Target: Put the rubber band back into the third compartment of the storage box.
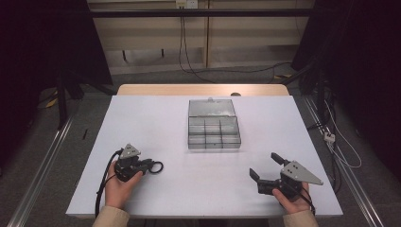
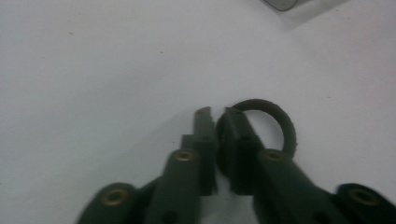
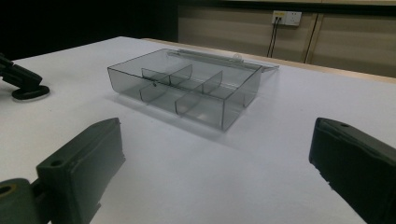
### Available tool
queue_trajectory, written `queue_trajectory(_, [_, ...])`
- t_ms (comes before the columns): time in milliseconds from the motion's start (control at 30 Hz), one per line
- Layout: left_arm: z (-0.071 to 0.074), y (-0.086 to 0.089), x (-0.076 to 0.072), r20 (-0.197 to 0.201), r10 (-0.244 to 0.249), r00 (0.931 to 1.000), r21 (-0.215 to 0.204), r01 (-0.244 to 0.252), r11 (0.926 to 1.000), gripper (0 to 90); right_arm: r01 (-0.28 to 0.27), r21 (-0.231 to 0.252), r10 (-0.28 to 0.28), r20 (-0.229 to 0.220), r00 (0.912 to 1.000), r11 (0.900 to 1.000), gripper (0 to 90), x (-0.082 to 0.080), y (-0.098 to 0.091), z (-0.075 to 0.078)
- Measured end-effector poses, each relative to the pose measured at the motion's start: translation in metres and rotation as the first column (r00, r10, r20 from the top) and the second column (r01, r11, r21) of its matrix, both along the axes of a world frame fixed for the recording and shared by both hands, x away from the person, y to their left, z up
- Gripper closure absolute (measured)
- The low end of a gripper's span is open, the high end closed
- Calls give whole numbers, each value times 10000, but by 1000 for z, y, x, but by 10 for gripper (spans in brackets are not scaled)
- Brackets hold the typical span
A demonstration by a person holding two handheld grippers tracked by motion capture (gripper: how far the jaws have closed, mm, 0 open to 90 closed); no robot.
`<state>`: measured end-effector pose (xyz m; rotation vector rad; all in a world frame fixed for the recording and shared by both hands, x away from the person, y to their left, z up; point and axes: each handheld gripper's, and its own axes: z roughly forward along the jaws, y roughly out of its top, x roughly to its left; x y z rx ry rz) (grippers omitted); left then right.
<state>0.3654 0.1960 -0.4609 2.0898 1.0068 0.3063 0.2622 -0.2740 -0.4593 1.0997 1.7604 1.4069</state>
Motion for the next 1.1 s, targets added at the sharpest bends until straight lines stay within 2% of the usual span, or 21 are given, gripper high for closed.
queue_trajectory(233, [9,-11,-4,45,-372,9993,-777,375,9963,883,-149,75,150,-15,9999,9999,20,1,1,1])
queue_trajectory(400, [14,-22,-6,37,-787,9969,-863,787,9932,883,-199,34,199,-45,9998,9998,21,3,4,2])
queue_trajectory(433, [15,-29,-7,10,-979,9952,-1013,975,9901,883,-218,34,219,-51,9997,9998,21,3,4,2])
queue_trajectory(567, [16,-40,-8,-34,-1242,9922,-1161,1230,9856,883,-323,44,324,-110,9994,9995,22,4,7,3])
queue_trajectory(667, [17,-45,-9,-80,-1348,9908,-1126,1330,9847,883,-356,15,356,-131,9993,9994,23,5,8,3])
queue_trajectory(833, [16,-58,-11,-179,-1693,9854,-1221,1659,9785,883,-493,1,493,-161,9987,9988,24,6,10,3])
queue_trajectory(1100, [13,-75,-12,-276,-2067,9780,-1040,2029,9737,883,-510,-11,510,-240,9984,9987,27,7,11,2])
